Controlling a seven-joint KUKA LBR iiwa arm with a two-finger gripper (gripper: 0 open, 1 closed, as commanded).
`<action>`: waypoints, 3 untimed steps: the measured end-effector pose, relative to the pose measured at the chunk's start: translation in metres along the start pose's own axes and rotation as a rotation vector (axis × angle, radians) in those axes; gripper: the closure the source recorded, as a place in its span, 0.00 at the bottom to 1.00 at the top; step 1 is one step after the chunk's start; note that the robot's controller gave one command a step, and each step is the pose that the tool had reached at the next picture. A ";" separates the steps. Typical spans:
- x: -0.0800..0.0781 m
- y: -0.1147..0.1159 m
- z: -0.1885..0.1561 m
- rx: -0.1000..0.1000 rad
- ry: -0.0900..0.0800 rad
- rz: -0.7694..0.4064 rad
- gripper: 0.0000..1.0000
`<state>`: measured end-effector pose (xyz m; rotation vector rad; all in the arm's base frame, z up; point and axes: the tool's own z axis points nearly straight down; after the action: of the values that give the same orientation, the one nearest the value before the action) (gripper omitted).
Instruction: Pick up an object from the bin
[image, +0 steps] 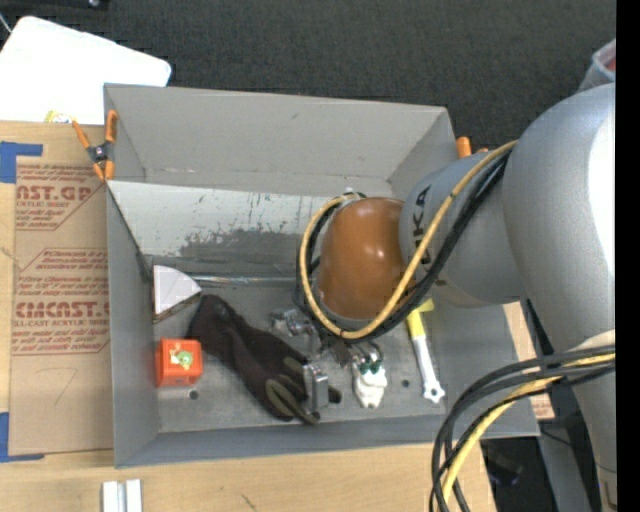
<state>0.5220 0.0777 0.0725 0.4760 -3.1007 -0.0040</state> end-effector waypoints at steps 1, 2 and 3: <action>0.003 -0.011 -0.037 0.001 -0.003 -0.183 0.00; 0.004 -0.014 -0.024 0.000 -0.002 0.185 0.00; -0.019 0.016 -0.014 0.001 -0.001 0.254 0.00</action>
Offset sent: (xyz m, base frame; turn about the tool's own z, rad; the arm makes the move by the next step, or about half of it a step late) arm -0.0011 -0.0168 0.0027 0.5571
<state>0.5355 0.0986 0.0866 0.0792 -3.1367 -0.0014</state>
